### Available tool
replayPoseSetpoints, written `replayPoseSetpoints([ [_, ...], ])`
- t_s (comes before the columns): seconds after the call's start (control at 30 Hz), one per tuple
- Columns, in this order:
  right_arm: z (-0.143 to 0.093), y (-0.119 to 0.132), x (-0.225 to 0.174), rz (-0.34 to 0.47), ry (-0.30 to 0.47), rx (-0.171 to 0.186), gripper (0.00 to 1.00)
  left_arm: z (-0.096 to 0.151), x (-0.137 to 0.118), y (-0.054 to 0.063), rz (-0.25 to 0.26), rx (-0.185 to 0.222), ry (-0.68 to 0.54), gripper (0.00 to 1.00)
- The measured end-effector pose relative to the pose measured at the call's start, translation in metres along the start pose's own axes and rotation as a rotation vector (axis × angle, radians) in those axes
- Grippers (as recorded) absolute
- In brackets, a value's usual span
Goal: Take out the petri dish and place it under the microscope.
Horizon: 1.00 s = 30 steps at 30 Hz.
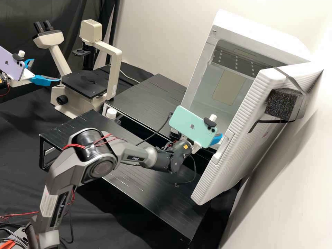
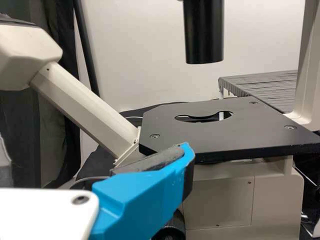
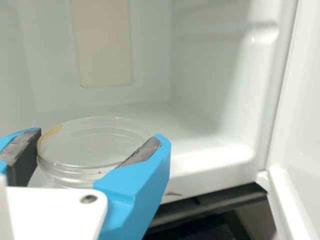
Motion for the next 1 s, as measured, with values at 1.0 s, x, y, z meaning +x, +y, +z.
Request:
replayPoseSetpoints([
  [1.0, -0.130, -0.156, -0.148, -0.321, 0.555, -0.015, 0.00, 0.000, 0.000, 0.000, 0.000, 0.000, 0.000, 1.00],
])
